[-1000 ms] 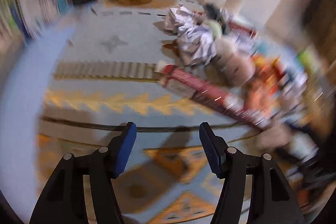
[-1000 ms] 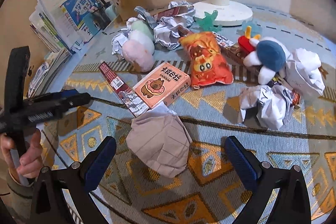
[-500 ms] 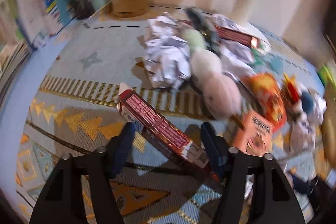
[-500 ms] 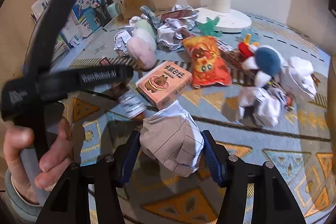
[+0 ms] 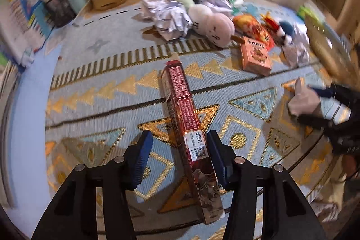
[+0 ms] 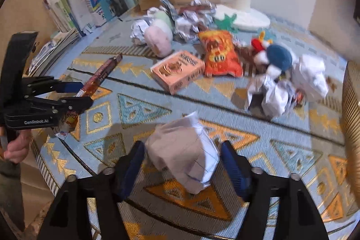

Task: Organize objects
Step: 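Grasp the long red box with the left tool while the right tool grasps crumpled lined paper, then carry the red box and paper into the amber glass bowl and release both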

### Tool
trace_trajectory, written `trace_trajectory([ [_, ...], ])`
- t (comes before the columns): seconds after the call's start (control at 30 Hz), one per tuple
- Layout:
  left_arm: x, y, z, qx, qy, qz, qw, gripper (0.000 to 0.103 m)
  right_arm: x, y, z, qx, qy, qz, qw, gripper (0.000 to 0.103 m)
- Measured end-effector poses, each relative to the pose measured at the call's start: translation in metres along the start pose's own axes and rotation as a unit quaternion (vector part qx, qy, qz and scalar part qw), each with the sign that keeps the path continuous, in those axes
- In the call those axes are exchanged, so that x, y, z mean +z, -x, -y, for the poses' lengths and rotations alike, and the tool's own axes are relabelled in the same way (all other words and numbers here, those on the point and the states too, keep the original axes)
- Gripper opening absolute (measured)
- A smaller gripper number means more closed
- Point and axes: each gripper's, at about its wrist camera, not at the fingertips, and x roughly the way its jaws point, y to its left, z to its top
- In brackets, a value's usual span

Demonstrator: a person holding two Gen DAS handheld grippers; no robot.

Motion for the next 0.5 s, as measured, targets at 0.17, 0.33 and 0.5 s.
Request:
trace_trajectory([
  [0.17, 0.004, -0.007, 0.004, 0.029, 0.031, 0.015, 0.999, 0.048, -0.006, 0.01, 0.01, 0.039, -0.039, 0.012, 0.998, 0.078],
  [0.33, 0.005, -0.008, 0.018, 0.054, 0.025, 0.021, 0.998, 0.044, -0.006, 0.012, 0.009, 0.003, -0.054, 0.026, 0.998, 0.078],
  [0.5, 0.004, -0.006, 0.021, 0.041, 0.033, 0.031, 0.9981, 0.023, 0.0, 0.005, -0.002, -0.015, -0.052, 0.021, 0.998, 0.057],
])
